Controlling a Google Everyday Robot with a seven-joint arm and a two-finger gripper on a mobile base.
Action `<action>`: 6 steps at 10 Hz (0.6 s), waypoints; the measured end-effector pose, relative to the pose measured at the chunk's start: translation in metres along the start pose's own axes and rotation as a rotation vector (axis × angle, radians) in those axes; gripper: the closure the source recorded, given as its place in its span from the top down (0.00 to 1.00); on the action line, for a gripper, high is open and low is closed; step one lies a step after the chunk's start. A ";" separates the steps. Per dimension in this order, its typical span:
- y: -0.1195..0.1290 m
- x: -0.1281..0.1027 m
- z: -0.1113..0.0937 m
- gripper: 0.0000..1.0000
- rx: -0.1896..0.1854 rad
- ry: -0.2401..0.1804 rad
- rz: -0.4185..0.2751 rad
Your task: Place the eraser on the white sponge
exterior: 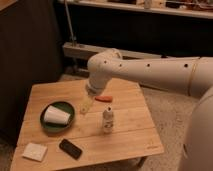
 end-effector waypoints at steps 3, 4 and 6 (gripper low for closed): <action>0.054 0.006 0.028 0.99 -0.013 0.033 0.011; 0.062 0.010 0.038 0.99 -0.036 0.022 0.013; 0.075 0.021 0.062 0.99 -0.134 -0.029 0.011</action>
